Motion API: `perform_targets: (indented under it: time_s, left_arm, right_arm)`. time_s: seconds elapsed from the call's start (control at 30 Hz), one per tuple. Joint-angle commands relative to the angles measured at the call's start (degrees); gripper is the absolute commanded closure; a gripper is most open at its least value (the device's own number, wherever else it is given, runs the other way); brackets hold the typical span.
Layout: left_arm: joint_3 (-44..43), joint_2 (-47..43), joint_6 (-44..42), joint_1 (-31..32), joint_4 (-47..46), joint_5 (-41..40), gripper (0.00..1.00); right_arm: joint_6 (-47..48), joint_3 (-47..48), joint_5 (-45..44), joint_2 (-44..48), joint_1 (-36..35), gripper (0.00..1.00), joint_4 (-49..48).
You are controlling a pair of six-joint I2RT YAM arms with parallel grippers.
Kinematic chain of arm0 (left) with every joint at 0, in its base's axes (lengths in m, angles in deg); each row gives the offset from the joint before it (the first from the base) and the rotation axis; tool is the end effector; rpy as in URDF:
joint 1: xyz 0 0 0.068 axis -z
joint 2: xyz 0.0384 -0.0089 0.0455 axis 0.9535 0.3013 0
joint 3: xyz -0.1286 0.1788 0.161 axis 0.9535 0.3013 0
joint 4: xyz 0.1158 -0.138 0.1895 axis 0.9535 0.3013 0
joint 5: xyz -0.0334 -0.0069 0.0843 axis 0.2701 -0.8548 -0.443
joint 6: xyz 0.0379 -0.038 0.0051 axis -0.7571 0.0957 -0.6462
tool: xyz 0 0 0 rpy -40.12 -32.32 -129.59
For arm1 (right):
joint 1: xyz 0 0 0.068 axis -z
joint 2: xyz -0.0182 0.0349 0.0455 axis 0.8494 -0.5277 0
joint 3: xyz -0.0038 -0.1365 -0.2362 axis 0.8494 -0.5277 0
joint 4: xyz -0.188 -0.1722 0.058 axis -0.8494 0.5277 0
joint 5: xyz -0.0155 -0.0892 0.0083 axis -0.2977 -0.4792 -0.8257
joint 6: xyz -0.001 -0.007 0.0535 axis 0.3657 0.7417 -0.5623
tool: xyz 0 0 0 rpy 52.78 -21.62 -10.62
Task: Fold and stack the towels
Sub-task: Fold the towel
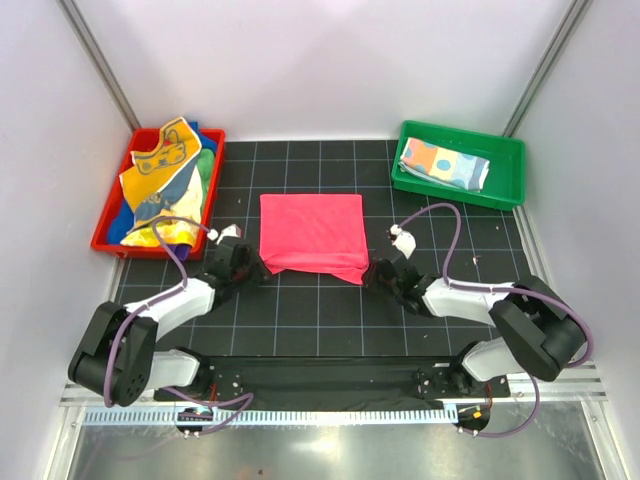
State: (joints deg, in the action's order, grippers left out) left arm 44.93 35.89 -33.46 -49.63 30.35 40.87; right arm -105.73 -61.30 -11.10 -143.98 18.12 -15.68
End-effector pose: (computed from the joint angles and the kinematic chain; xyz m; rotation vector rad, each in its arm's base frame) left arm 0.2152 -0.0885 0.1517 -0.5286 2.4006 -0.4912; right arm 0.1990 0.1545 0.1415 0.2456 2.3297 0.4366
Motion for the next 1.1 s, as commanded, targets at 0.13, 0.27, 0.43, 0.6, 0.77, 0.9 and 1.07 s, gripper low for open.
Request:
perform_targets:
  time_s: [0.13, 0.27, 0.43, 0.6, 0.77, 0.9, 1.07]
  left_arm:
    - [-0.2, -3.6, 1.7, 0.7, -1.3, -1.6, 0.51]
    - [-0.4, -3.9, 3.3, 0.7, -0.5, -4.4, 0.51]
    - [-2.5, -0.8, 4.6, 0.7, 1.1, -5.8, 0.55]
    - [-4.0, 1.9, 5.8, 2.4, 0.6, -6.7, 0.55]
    - [-4.7, 3.1, 7.0, 3.0, 0.7, -8.5, 0.58]
    - [-5.0, 4.2, 7.9, 3.5, 1.1, -9.5, 0.64]
    - [-5.8, 5.4, 7.8, 3.7, 1.3, -9.9, 0.76]
  right_arm:
    - [-2.3, 1.2, -3.6, -1.7, -2.5, 0.65, 0.6]
    - [-2.5, 2.1, -5.3, -2.3, -4.0, 0.64, 2.0]
    - [-2.7, 2.6, -6.0, -2.4, -4.9, 0.62, 3.2]
    - [-2.6, 2.9, -6.6, -2.7, -5.7, 0.61, 4.3]
    - [-2.6, 3.4, -6.6, -3.6, -5.9, 0.61, 5.2]
    - [-2.3, 3.7, -7.0, -4.2, -6.0, 0.61, 5.9]
    - [-1.7, 4.5, -8.1, -4.6, -6.0, 0.73, 7.5]
